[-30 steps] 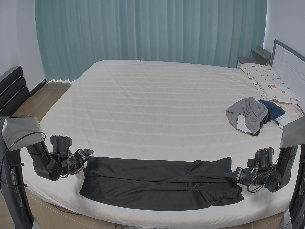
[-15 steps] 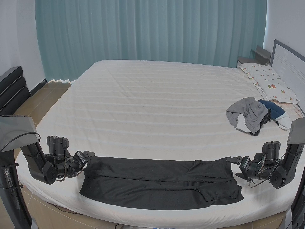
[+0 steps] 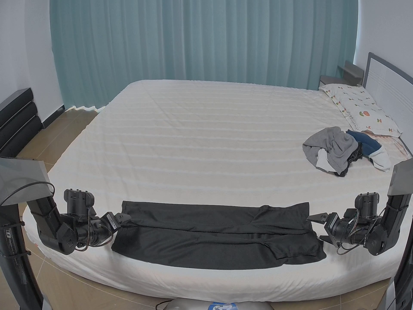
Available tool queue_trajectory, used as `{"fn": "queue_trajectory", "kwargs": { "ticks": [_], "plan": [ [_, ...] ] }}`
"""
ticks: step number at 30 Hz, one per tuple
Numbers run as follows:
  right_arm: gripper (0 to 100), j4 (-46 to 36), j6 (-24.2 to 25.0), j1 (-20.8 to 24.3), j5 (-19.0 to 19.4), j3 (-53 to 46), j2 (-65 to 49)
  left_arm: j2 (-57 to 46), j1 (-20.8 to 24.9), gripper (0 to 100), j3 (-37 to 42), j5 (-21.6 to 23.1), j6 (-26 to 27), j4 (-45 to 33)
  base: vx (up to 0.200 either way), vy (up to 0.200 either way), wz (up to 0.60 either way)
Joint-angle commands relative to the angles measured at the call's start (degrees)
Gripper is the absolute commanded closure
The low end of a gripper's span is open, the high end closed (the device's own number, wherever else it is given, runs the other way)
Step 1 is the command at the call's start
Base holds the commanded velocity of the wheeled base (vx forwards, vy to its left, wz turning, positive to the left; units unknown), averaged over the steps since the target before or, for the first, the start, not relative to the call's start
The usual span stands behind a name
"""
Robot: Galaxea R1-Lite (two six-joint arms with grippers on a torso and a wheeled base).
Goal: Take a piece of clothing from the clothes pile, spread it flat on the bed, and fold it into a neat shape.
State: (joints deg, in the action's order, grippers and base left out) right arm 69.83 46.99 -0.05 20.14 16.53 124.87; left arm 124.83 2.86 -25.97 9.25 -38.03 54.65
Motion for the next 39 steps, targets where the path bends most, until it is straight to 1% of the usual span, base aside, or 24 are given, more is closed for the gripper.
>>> {"fn": "queue_trajectory", "kwargs": {
  "ticks": [1, 5, 10, 23, 27, 31, 32, 35, 39],
  "plan": [
    [0, 0.05, -0.15, 0.40, -0.36, -0.45, -0.42, 0.32, 2.14, 0, 3.20, -0.20, 1.30, -0.33, 0.000, 0.000, 0.00],
    [0, 0.05, -0.15, 0.84, -1.51, -0.45, -0.24, 0.24, 3.55, 0, 4.52, -0.64, 1.56, -0.33, 0.000, 0.000, 0.00],
    [0, 0.05, -0.15, 0.93, -1.51, -0.45, -0.24, 0.41, 3.46, 0, 5.05, -0.73, 2.79, -0.33, 0.000, 0.000, 0.00],
    [0, -0.04, -0.24, 1.02, -1.51, -0.53, -0.33, 0.50, 2.32, 0, 4.34, -1.17, 3.23, -0.51, 0.000, 0.000, 0.00],
    [0, -0.04, -0.24, 1.02, -1.51, -0.53, -0.24, 0.85, 2.06, 0, 4.17, -3.19, 3.32, -0.42, 0.000, 0.000, 0.00],
    [0, -0.04, -0.24, 1.02, -1.51, -0.53, -0.24, 1.64, 2.06, 0, 4.08, -3.45, 3.32, -0.25, 0.000, 0.000, 0.00],
    [0, -0.04, -0.32, 1.02, -1.51, -0.53, -0.24, 2.08, 2.06, 100, 4.08, -3.45, 3.32, -0.07, 0.000, 0.000, 0.00],
    [0, -0.04, -0.32, 1.02, -1.42, -0.62, -0.33, 2.61, 1.88, 100, 4.08, -3.54, 4.72, 0.11, 0.000, 0.000, 0.00],
    [0, -0.04, -0.41, 1.02, -1.42, -0.97, -0.33, 2.35, 1.71, 100, 4.08, -3.63, 5.08, -0.07, 0.000, 0.000, 0.00]
  ]
}}
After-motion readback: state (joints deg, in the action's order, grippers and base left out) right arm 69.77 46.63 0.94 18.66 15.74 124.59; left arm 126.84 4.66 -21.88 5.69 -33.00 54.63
